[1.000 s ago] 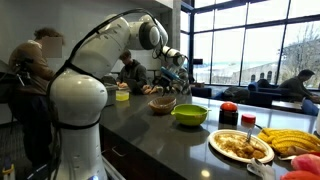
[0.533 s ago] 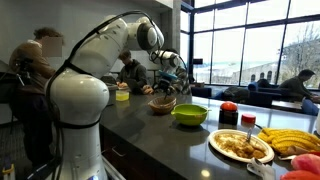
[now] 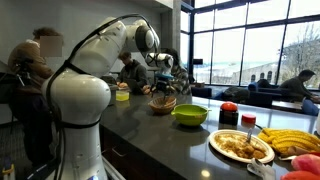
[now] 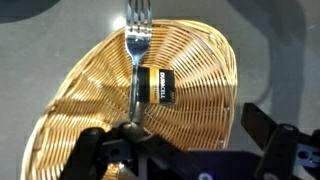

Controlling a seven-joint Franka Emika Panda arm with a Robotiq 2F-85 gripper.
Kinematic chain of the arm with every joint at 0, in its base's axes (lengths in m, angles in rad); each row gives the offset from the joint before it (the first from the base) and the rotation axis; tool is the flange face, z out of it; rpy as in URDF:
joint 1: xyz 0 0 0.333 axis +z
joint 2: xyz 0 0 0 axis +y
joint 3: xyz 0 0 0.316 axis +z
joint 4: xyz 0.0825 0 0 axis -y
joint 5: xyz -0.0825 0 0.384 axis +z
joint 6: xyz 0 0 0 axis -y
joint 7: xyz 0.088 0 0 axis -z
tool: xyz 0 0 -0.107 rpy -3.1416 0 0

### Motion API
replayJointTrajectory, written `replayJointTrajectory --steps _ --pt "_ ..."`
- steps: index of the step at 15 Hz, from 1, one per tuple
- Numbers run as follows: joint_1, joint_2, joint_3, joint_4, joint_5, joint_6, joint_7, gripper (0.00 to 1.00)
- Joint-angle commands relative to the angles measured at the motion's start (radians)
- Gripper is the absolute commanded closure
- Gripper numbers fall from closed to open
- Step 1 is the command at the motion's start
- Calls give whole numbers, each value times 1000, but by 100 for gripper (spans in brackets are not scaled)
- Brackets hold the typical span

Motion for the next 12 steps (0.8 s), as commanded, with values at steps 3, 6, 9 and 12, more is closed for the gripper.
replayJointTrajectory --steps 3,6,9,12 --pt "-15 38 -9 25 13 12 30 0" --pt "-30 39 -18 21 17 23 47 0" --pt "-42 36 -21 20 19 33 52 0" --pt "-45 33 -16 16 17 39 43 32"
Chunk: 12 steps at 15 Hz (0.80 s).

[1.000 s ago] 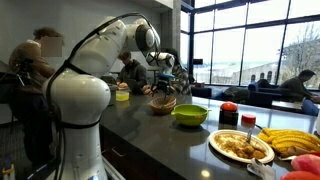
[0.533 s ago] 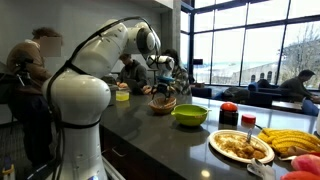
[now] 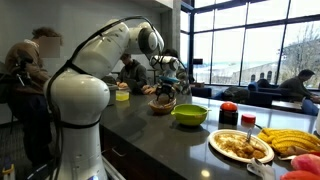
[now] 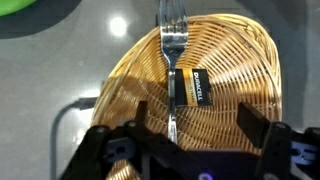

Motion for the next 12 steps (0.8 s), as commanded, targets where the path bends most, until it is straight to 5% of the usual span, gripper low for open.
replayJointTrajectory --steps 1,4,5,7,11,12 --pt "2 -5 1 4 11 5 6 39" --pt "10 -2 3 10 5 0 4 65" --pt "15 0 2 13 -3 2 2 22" --pt "18 4 5 20 0 -2 0 36" --pt "20 12 7 27 9 -5 -2 2" --pt "18 19 8 29 15 -7 -3 1"
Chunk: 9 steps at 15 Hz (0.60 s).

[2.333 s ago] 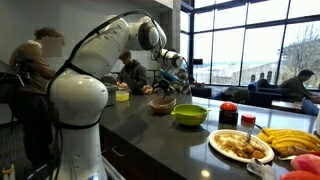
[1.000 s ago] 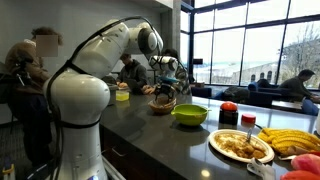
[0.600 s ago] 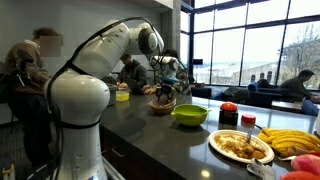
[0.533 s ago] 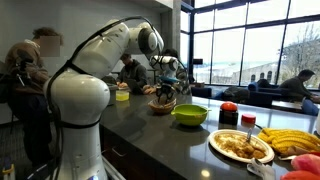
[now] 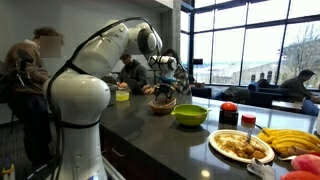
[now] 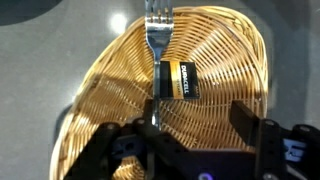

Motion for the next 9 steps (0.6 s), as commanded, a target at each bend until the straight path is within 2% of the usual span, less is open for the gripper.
replayJointTrajectory --steps 1,6,7,9 --pt "-10 30 5 26 27 -16 -1 0" --pt "-14 63 2 34 40 -19 3 0" --pt "-14 65 4 36 39 -12 -2 25" --pt "-13 68 5 40 35 -12 -8 31"
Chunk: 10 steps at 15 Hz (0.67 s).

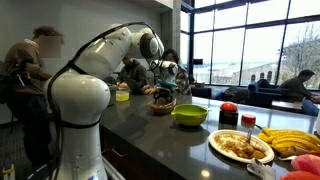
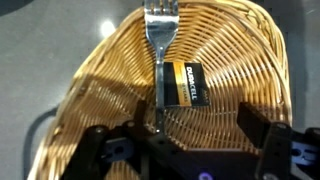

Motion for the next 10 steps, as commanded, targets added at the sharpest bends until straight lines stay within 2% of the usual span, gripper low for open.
replayJointTrajectory --steps 1,8,10 --pt "-2 12 4 36 3 -10 -11 39" --pt "13 1 1 57 -30 -7 -34 94" --pt "19 1 0 64 -41 -4 -43 100"
